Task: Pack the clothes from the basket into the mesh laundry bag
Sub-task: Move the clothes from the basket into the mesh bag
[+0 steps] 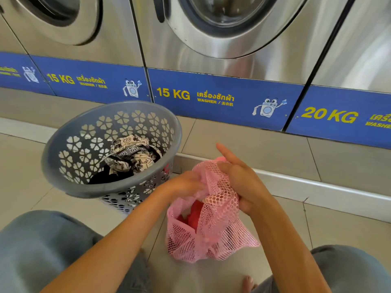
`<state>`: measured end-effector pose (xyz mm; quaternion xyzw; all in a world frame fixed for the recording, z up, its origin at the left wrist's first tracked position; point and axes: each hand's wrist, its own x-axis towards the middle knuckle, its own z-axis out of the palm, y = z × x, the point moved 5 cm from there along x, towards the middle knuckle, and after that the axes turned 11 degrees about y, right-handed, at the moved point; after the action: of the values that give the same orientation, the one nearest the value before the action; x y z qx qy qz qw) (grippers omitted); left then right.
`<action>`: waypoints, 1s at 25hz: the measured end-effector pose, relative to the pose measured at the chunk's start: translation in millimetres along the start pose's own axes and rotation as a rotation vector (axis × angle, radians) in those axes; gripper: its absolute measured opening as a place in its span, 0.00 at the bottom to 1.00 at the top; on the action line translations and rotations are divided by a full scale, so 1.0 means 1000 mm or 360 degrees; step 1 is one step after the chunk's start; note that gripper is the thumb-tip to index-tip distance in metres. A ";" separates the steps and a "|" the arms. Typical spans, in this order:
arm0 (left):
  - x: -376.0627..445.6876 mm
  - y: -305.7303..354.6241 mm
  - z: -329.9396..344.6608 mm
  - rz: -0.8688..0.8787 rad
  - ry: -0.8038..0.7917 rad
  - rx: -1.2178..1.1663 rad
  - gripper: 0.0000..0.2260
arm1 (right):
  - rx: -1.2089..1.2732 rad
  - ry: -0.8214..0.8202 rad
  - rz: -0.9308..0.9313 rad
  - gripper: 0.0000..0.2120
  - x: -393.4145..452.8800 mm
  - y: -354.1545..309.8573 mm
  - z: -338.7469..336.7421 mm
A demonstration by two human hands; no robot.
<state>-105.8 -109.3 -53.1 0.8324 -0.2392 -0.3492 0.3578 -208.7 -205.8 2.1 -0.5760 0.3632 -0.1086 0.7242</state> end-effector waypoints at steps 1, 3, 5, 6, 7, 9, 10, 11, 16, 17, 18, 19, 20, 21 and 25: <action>-0.006 0.006 -0.012 -0.0018 0.0049 0.0058 0.14 | -0.0048 0.0018 0.0005 0.26 0.002 0.002 0.004; -0.011 0.015 -0.041 0.0036 0.0240 0.0071 0.13 | -0.0119 0.0044 0.0009 0.28 0.004 0.005 0.013; -0.018 0.027 -0.071 0.0107 0.0450 -0.0035 0.13 | -0.0207 0.0076 -0.0026 0.30 0.006 0.006 0.022; -0.022 0.030 -0.086 0.0136 0.0545 -0.0089 0.12 | -0.0241 0.0083 -0.0041 0.29 0.009 0.006 0.028; -0.023 0.032 -0.100 0.0162 0.0635 -0.0101 0.11 | -0.0271 0.0088 -0.0040 0.29 0.011 0.006 0.033; -0.022 0.027 -0.125 0.0146 0.0753 -0.0077 0.09 | -0.0321 0.0081 -0.0019 0.29 0.015 0.007 0.043; -0.018 0.020 -0.134 0.0106 0.0788 -0.0048 0.09 | -0.0327 0.0076 -0.0018 0.29 0.018 0.007 0.047; -0.013 0.012 -0.140 0.0067 0.0824 -0.0027 0.08 | -0.0328 0.0067 -0.0020 0.30 0.020 0.007 0.051; 0.028 -0.018 -0.152 -0.0065 0.0830 0.0355 0.15 | -0.0377 -0.0009 -0.0054 0.27 0.033 0.012 0.070; 0.042 -0.027 -0.154 -0.0117 0.0816 0.0428 0.20 | -0.0391 -0.0011 -0.0052 0.27 0.036 0.013 0.073; 0.054 -0.038 -0.159 -0.0191 0.0839 0.0477 0.24 | -0.0413 0.0000 -0.0041 0.26 0.041 0.016 0.077; 0.066 -0.052 -0.167 -0.0275 0.0901 0.0548 0.30 | -0.0432 0.0016 -0.0035 0.26 0.046 0.017 0.080; 0.075 -0.065 -0.175 -0.0362 0.0950 0.0656 0.37 | -0.0453 0.0029 -0.0026 0.26 0.051 0.020 0.084; 0.082 -0.080 -0.182 -0.0438 0.0957 0.0756 0.43 | -0.0472 0.0032 -0.0031 0.26 0.056 0.022 0.089; 0.097 -0.121 -0.187 -0.0507 0.0717 0.0758 0.59 | -0.0508 -0.0020 -0.0070 0.27 0.068 0.025 0.108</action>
<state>115.3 -15.9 -91.0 0.9752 -0.0965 -0.1430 0.1388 -96.5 -155.3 -40.2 -0.6922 0.3585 -0.0617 0.6233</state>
